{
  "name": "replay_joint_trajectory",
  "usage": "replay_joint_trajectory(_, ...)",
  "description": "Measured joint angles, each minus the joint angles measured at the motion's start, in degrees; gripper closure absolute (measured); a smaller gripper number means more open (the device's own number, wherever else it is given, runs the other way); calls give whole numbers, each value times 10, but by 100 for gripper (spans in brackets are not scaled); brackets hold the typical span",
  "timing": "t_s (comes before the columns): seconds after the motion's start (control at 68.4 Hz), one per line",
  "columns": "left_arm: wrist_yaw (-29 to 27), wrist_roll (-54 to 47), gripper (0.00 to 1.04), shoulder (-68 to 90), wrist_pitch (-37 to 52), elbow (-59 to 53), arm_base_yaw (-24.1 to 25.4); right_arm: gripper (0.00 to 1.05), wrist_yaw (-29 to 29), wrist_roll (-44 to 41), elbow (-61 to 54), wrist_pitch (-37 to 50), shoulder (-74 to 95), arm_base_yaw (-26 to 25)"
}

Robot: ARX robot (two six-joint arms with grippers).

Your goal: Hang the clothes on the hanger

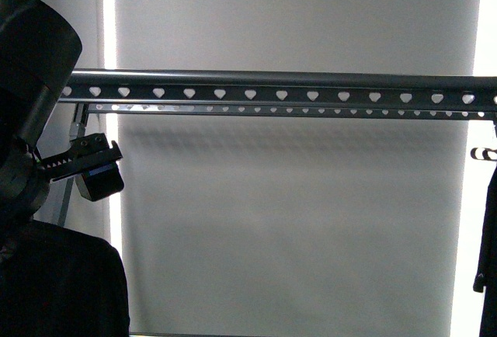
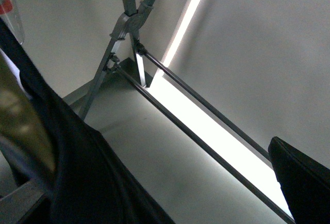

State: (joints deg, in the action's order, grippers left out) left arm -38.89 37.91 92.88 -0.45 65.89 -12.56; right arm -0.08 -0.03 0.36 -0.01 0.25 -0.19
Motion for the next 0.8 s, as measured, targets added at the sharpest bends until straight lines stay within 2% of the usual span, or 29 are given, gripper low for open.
replay_joint_trajectory(0.175,-8,27,7,37,-36,31,19,7,0,0,0,0,0,0)
replay_joint_trajectory(0.322,-14,33,30,45,-57,42,22,7,0,0,0,0,0,0)
replay_joint_trajectory(0.556,-28,37,86,24,-65,9,18,7,0,0,0,0,0,0)
replay_joint_trajectory(0.673,-8,55,101,-1,-58,-11,22,7,0,0,0,0,0,0)
replay_joint_trajectory(0.804,24,40,101,-34,-27,-41,23,7,0,0,0,0,0,0)
